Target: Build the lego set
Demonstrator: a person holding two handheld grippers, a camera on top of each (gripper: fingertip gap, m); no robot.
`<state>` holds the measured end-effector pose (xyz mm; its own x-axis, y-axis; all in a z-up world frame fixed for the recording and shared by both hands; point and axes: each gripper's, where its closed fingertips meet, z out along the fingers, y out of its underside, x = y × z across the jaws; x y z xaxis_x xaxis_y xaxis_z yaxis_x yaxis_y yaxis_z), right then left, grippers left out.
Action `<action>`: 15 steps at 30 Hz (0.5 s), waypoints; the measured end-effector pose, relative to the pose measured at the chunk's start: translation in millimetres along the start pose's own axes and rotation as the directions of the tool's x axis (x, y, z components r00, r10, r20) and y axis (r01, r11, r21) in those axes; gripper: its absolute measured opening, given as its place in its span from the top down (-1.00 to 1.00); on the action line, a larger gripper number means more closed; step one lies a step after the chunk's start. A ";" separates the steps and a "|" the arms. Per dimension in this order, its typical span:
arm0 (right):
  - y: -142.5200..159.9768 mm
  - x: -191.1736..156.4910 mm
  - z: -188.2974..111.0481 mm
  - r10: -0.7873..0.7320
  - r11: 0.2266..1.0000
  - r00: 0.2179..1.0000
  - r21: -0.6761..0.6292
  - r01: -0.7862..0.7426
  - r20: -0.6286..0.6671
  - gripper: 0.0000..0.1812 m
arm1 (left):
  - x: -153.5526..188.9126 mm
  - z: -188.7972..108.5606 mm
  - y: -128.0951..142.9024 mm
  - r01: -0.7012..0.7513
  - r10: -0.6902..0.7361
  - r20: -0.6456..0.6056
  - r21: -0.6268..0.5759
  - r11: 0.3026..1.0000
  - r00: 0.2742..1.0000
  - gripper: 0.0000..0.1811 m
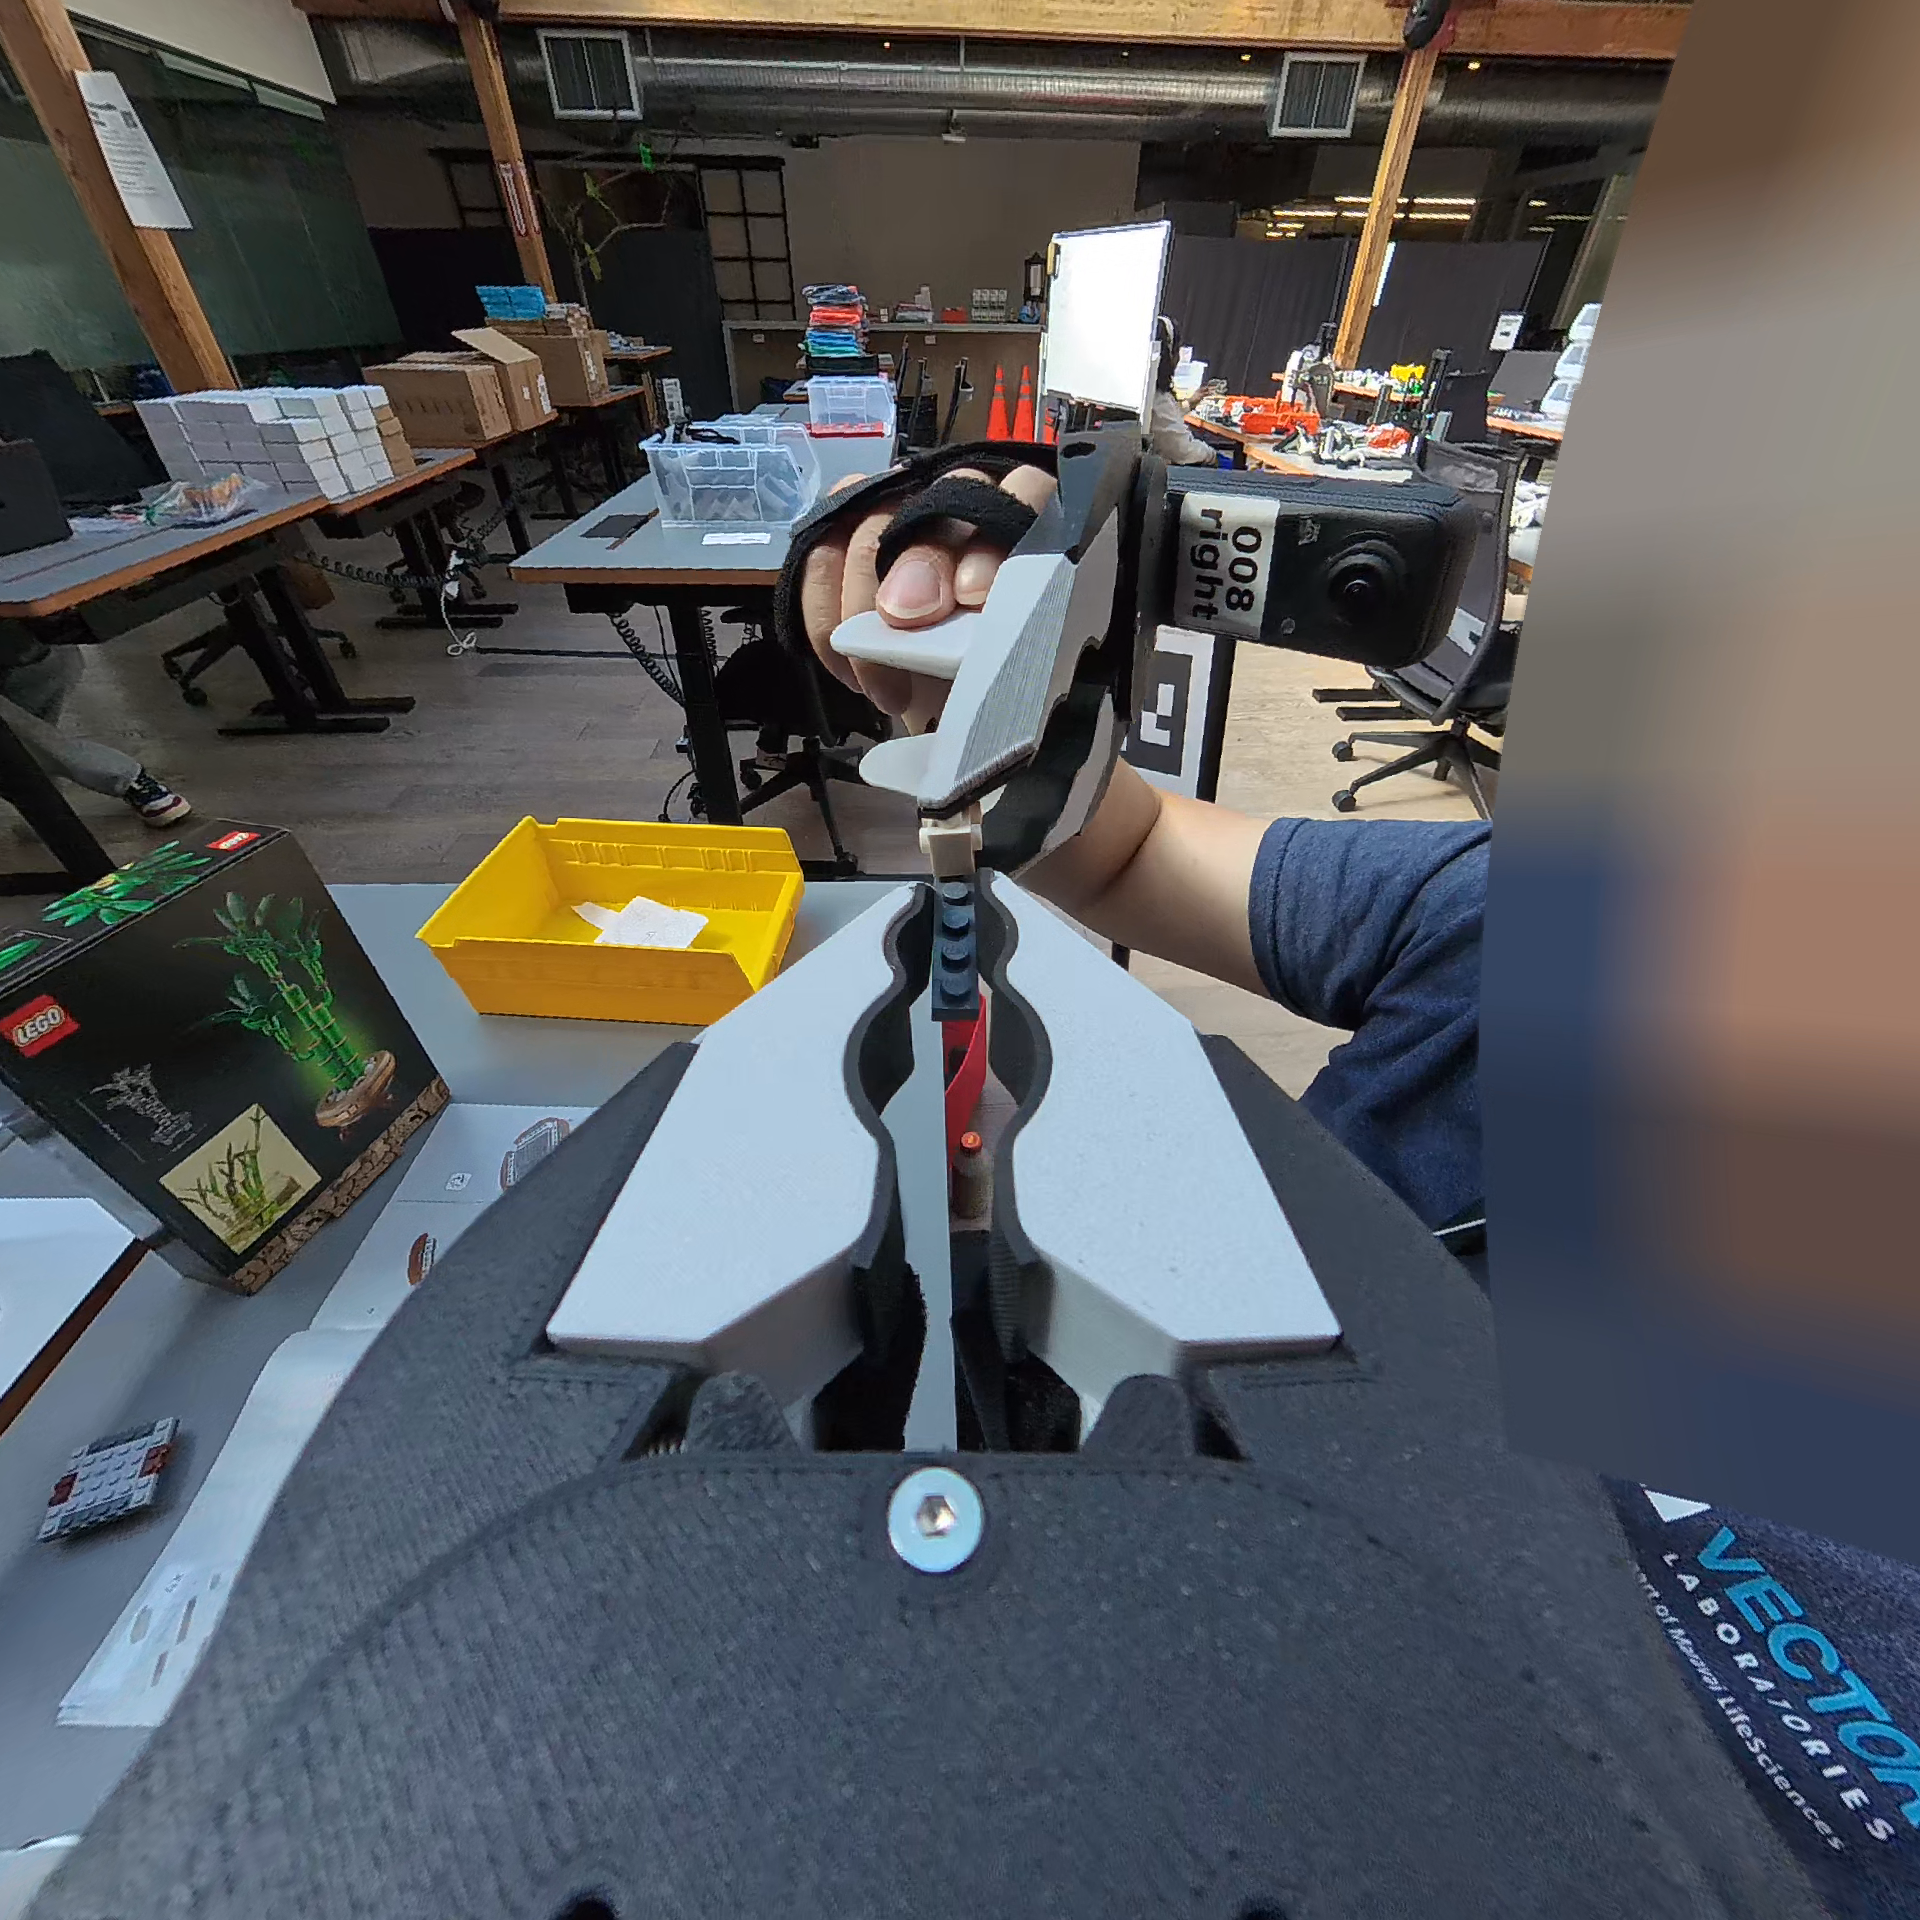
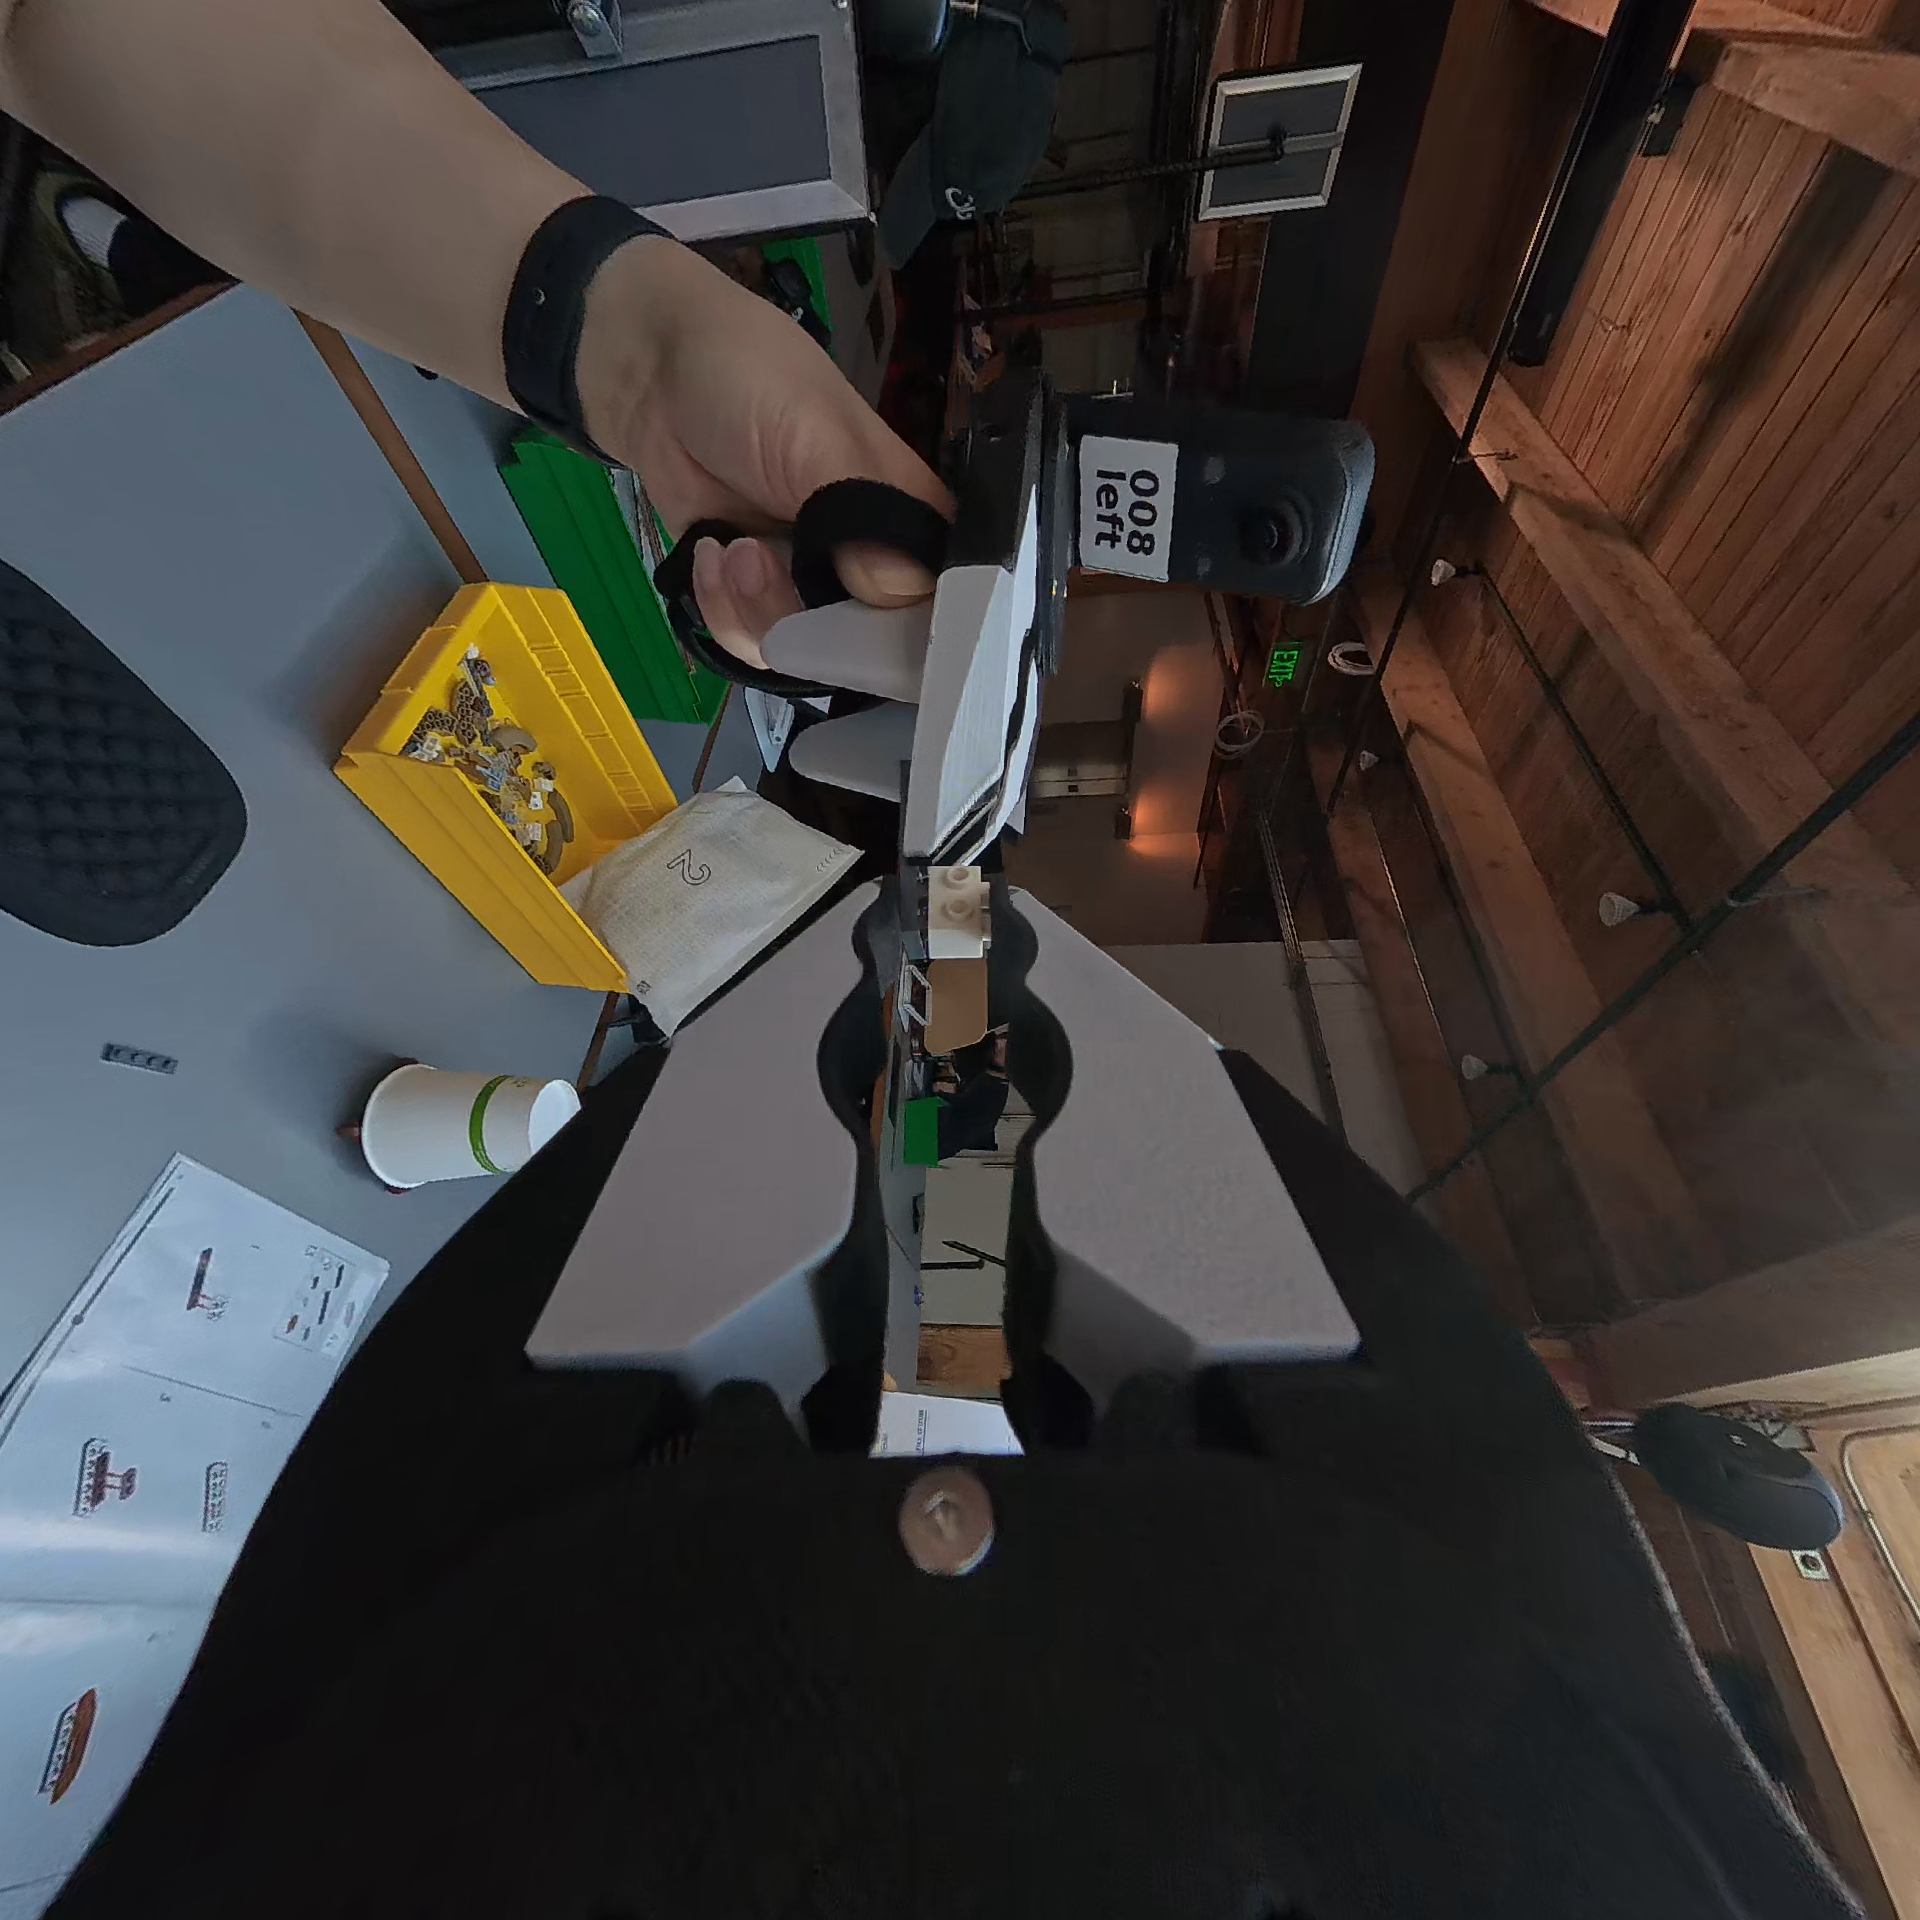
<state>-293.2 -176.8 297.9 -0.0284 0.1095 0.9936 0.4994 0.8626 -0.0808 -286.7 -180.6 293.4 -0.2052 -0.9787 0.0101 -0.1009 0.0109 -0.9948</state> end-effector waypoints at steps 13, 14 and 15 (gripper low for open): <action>4.3 -4.3 2.5 -0.033 0.999 0.999 -0.036 0.033 -0.011 0.83 | -4.2 -1.0 4.4 -0.005 0.005 0.011 -0.011 1.000 1.000 0.93; 4.9 -4.5 2.6 -0.027 0.999 1.000 -0.036 0.027 -0.012 0.83 | -4.8 -1.3 5.2 -0.007 0.008 0.017 -0.011 1.000 1.000 0.93; 5.7 -3.8 2.6 -0.022 0.999 1.000 -0.037 0.022 -0.016 0.83 | -5.9 -1.9 5.5 -0.011 0.011 0.027 -0.006 1.000 1.000 0.92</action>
<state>-292.5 -171.1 293.5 -0.0252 0.0822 0.9963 0.5301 0.8461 -0.0564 -287.9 -174.4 288.0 -0.1804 -0.9836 -0.0040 -0.1043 0.0231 -0.9943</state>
